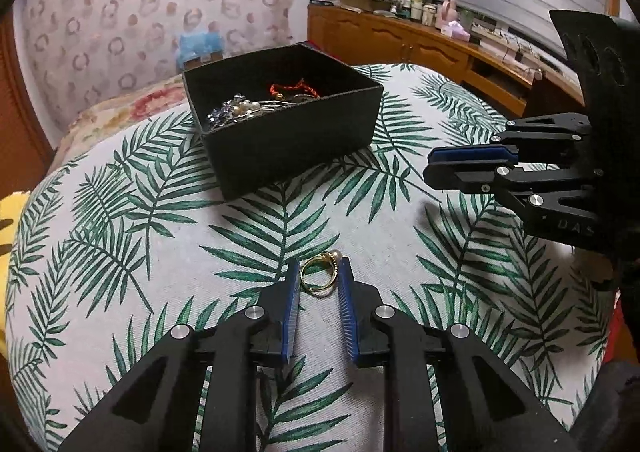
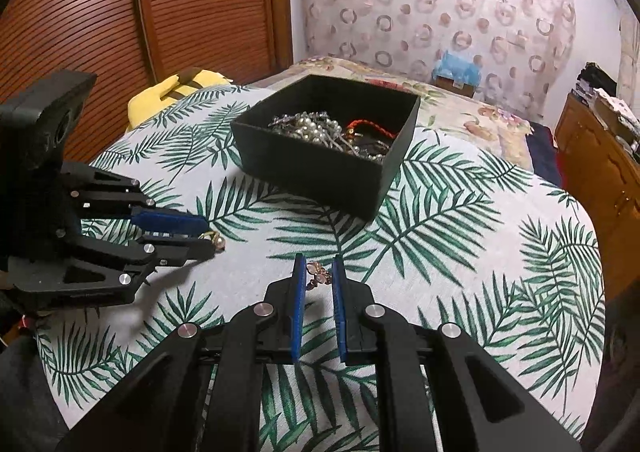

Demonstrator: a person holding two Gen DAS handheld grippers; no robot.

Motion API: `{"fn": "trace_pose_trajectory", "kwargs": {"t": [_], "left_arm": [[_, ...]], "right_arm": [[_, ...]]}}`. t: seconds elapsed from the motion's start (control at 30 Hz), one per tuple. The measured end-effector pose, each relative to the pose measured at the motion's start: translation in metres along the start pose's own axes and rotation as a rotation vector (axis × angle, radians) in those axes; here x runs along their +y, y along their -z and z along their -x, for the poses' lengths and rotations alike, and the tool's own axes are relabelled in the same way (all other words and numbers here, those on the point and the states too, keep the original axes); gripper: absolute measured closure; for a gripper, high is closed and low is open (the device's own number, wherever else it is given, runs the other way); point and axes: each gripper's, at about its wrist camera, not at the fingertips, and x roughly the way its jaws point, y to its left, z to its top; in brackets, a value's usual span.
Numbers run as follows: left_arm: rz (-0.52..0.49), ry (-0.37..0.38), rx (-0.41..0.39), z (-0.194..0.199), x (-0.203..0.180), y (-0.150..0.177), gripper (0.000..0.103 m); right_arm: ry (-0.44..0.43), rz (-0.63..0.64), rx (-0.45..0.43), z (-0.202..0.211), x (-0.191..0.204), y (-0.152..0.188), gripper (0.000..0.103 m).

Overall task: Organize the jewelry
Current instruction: 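Lower both rings into the black box and open both tools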

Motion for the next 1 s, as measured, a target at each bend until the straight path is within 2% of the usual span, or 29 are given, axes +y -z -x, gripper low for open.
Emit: {"fn": "trace_pose_trajectory", "kwargs": {"t": [0.03,0.1,0.17,0.37,0.67,0.9,1.0], "left_arm": [[0.005,-0.004,-0.008,0.002,0.001,-0.001,0.086],[0.017,0.002,-0.018,0.004,0.004,-0.005,0.099],[0.026,-0.003,-0.039,0.01,0.008,-0.012,0.1],[0.036,-0.018,-0.076,0.018,0.017,-0.026,0.1],[0.084,-0.02,-0.132,0.038,0.036,-0.036,0.101],[0.074,-0.047,-0.187,0.032,0.042,-0.074,0.101],[0.083,-0.045,-0.187,0.023,0.045,-0.086,0.101]], "right_arm": [[0.002,0.001,-0.004,0.0,0.0,-0.002,0.089],[0.006,0.009,-0.017,0.002,-0.001,-0.01,0.089],[0.006,0.023,-0.039,0.004,-0.002,-0.02,0.089],[0.012,0.041,-0.097,0.01,-0.004,-0.049,0.089],[0.007,0.05,-0.119,0.008,-0.003,-0.062,0.089],[-0.005,0.012,-0.135,-0.011,-0.021,-0.081,0.088],[-0.012,-0.007,-0.142,-0.016,-0.026,-0.087,0.088]]}}
